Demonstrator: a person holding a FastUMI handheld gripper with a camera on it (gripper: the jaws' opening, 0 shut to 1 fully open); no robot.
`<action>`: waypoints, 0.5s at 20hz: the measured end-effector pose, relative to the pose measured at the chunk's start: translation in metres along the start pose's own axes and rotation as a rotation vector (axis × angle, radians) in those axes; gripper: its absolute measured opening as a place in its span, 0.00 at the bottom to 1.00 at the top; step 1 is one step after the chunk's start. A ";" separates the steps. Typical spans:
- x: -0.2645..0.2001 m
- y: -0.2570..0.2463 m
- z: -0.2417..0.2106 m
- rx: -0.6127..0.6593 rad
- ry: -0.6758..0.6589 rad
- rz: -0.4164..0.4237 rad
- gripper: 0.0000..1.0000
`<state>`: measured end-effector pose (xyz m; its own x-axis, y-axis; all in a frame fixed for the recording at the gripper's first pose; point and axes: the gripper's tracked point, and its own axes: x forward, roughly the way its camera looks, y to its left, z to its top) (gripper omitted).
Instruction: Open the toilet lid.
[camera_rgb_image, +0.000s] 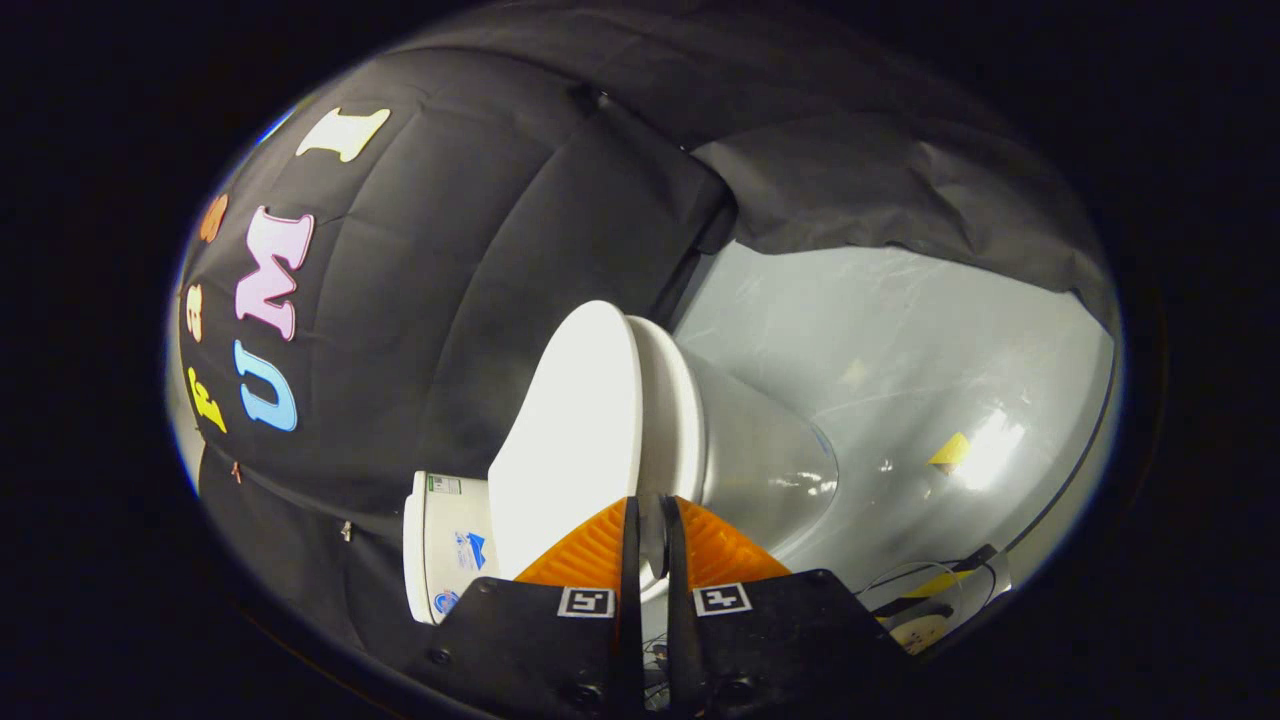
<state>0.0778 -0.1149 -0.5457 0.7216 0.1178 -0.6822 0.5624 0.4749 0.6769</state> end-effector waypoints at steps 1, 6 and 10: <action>-0.005 0.009 0.003 -0.016 -0.022 -0.002 0.14; -0.033 0.067 0.011 -0.147 -0.146 -0.003 0.14; -0.057 0.136 0.009 -0.287 -0.246 0.044 0.14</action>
<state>0.1166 -0.0645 -0.4118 0.8375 -0.0527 -0.5439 0.4179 0.7029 0.5756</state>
